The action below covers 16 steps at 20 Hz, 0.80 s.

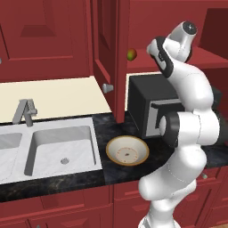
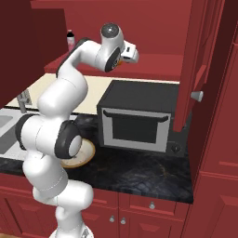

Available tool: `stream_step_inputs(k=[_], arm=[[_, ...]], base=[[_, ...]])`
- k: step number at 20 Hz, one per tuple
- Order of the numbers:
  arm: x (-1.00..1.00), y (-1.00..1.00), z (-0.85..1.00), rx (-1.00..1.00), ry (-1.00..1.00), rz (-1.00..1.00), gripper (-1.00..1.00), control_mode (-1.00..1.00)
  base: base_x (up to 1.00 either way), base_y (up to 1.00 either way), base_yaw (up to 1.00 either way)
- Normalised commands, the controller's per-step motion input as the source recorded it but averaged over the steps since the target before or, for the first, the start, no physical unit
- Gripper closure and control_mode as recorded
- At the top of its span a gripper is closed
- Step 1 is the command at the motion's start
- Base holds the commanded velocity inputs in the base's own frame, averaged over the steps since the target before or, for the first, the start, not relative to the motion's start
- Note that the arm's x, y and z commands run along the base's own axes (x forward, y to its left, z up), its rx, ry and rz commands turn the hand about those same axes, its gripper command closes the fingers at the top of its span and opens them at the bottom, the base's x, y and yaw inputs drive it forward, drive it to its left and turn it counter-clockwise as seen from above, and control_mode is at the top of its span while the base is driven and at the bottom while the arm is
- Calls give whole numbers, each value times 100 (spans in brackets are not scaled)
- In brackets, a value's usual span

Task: Open the cabinet. Pick the mango and tangerine from the cabinet and place them into the bowl. Then close the cabinet.

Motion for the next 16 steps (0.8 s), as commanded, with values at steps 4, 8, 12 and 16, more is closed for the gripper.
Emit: stream_step_inputs(k=[4, 8, 12, 16], arm=[[4, 23, -11, 0, 0, 0, 100, -100], [0, 0, 0, 0, 0, 0, 100, -100], [-29, 0, 0, 0, -9, 0, 100, -100], [-92, 0, 2, 4, -19, 0, 100, -100]], base=[[0, 0, 0], [0, 0, 0], [0, 0, 0], [0, 0, 0]])
